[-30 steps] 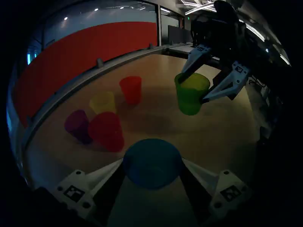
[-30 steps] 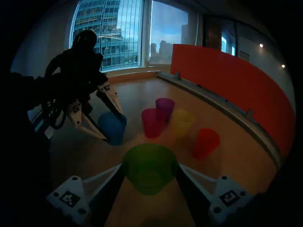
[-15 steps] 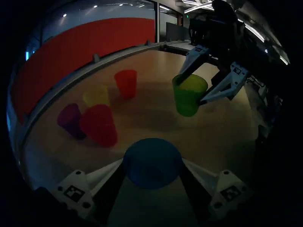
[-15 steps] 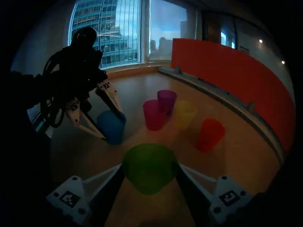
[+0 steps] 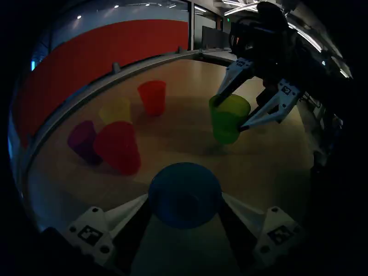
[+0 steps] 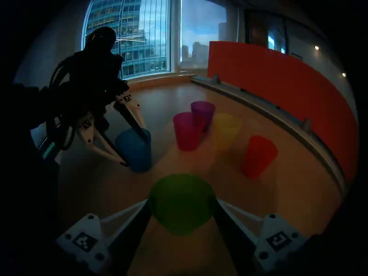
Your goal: Pour water
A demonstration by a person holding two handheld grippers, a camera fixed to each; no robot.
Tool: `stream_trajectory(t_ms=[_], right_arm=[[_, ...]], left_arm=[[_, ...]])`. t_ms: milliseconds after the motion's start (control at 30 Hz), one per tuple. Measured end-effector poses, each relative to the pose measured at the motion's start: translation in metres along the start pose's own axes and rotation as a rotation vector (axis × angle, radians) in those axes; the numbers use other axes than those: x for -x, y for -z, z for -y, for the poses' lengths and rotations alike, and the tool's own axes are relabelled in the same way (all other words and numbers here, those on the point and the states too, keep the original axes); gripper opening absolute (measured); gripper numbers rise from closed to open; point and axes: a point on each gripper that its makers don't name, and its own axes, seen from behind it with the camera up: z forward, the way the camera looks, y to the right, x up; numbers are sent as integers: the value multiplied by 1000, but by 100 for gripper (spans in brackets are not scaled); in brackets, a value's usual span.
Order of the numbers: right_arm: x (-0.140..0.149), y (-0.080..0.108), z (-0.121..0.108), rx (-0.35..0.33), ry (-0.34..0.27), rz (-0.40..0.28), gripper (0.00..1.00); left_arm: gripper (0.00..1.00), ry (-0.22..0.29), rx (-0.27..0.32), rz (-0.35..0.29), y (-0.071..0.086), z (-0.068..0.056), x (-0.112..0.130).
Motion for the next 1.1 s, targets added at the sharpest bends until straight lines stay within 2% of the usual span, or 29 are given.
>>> stream_trajectory(t_ms=[567, 1100], right_arm=[[12, -6, 4, 5, 13, 18, 91], [20, -2, 6, 20, 11, 14, 91]], left_arm=[[89, -15, -26, 36, 2, 3, 17], [90, 6, -45, 43, 15, 2, 28]])
